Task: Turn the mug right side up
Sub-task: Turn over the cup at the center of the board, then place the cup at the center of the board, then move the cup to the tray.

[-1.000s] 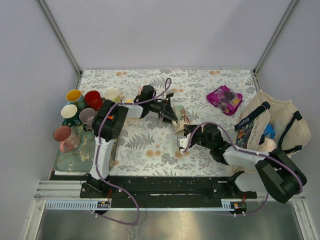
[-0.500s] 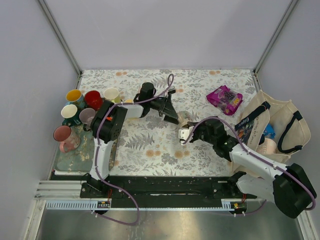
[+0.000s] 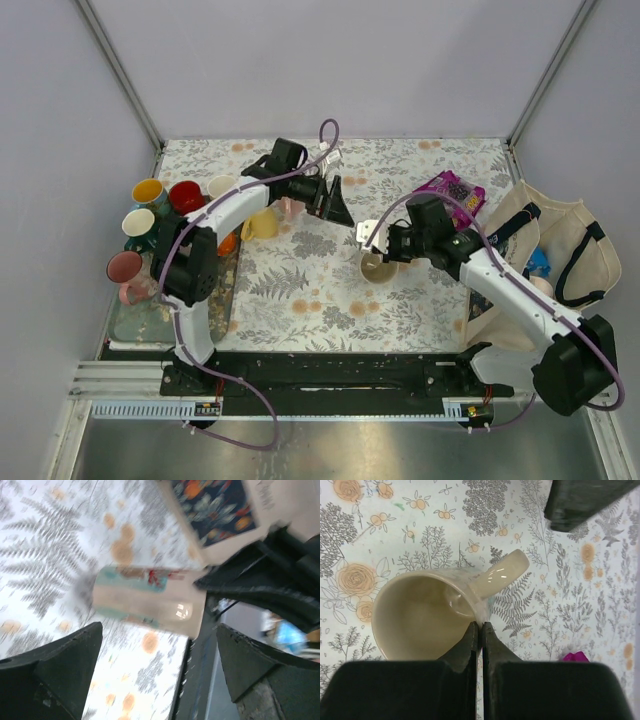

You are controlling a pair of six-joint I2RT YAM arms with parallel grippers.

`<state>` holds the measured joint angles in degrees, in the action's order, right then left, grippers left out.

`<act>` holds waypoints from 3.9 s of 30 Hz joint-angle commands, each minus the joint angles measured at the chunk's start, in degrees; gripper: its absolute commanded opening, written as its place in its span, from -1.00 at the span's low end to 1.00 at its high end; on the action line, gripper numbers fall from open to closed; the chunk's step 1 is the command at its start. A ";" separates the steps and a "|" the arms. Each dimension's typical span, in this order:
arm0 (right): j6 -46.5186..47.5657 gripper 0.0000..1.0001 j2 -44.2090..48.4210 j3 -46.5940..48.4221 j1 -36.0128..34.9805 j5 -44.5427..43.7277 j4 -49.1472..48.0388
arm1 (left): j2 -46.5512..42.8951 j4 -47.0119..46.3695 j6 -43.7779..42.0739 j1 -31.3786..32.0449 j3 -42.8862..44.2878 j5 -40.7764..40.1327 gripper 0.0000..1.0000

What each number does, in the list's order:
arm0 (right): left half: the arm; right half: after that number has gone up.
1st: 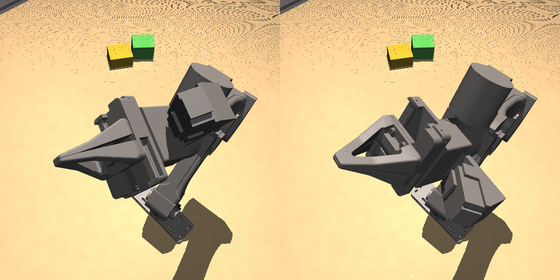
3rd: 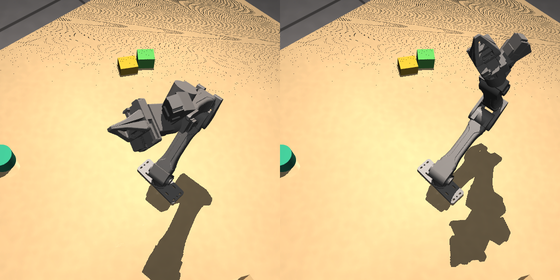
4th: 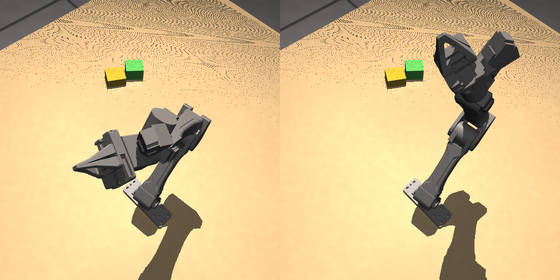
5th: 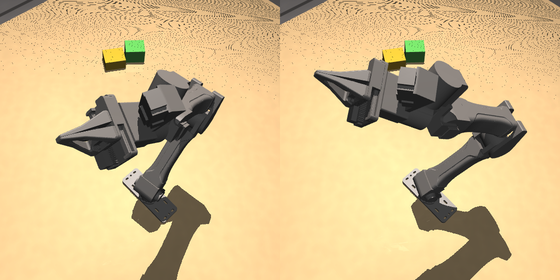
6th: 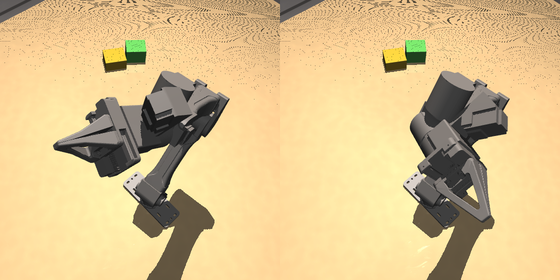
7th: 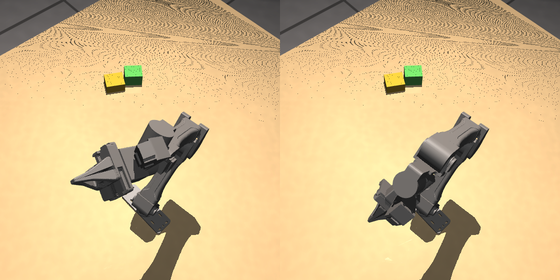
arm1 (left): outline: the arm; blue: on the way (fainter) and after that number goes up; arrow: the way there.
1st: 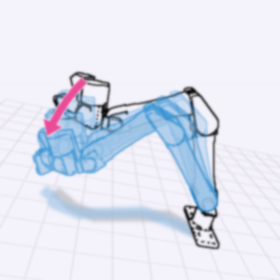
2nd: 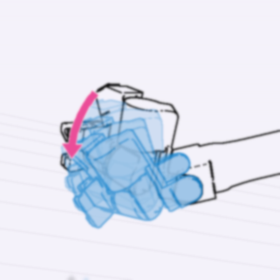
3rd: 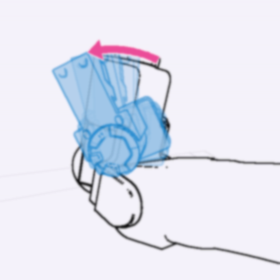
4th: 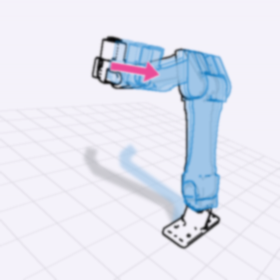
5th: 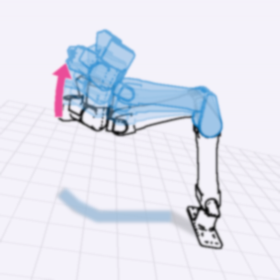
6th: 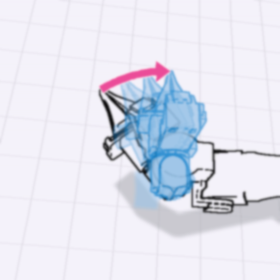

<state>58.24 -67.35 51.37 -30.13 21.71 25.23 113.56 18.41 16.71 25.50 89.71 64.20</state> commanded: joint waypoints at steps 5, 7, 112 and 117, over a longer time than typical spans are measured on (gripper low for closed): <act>-3.57 -1.00 -7.26 11.11 0.86 9.05 7.02 | -15.02 19.48 -22.70 2.72 -6.37 -23.14 0.98; -3.57 -1.00 -9.02 12.43 0.95 9.22 6.94 | -18.01 17.37 -19.71 2.72 -8.93 -27.27 0.98; -28.72 0.55 -20.55 37.84 4.10 4.40 31.02 | -22.86 21.84 -81.92 8.42 -22.65 -27.11 0.30; -29.14 0.55 -18.78 38.18 10.26 2.63 31.19 | -18.73 26.75 -82.10 10.36 -20.02 -26.85 -0.39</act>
<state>28.38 -88.16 89.49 -24.01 27.59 55.68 92.53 40.58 -62.63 34.59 66.30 35.53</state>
